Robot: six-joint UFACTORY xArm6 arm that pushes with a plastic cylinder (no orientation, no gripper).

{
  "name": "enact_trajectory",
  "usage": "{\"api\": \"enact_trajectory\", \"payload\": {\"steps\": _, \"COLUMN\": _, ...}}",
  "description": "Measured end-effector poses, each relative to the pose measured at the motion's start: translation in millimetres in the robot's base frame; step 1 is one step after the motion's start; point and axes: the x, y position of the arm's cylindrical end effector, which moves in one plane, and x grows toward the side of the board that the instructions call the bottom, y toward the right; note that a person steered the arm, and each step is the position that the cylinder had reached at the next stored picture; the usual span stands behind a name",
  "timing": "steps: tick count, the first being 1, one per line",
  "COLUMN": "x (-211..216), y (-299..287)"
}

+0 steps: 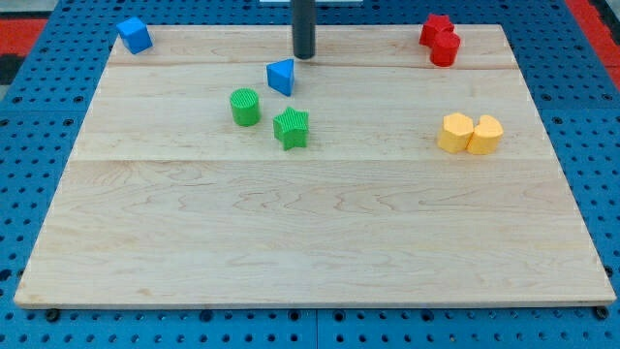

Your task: Move the blue triangle closer to blue cube

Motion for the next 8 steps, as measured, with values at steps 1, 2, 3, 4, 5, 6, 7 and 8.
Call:
{"api": "enact_trajectory", "payload": {"steps": 1, "x": 31.5, "y": 0.1}}
{"api": "enact_trajectory", "payload": {"steps": 2, "x": 40.0, "y": -8.4}}
{"api": "enact_trajectory", "payload": {"steps": 3, "x": 33.5, "y": -55.4}}
{"api": "enact_trajectory", "payload": {"steps": 4, "x": 31.2, "y": -105.1}}
{"api": "enact_trajectory", "payload": {"steps": 5, "x": 37.4, "y": -117.6}}
{"api": "enact_trajectory", "payload": {"steps": 6, "x": 48.6, "y": -132.4}}
{"api": "enact_trajectory", "payload": {"steps": 7, "x": 47.4, "y": -167.7}}
{"api": "enact_trajectory", "payload": {"steps": 8, "x": 33.2, "y": -190.2}}
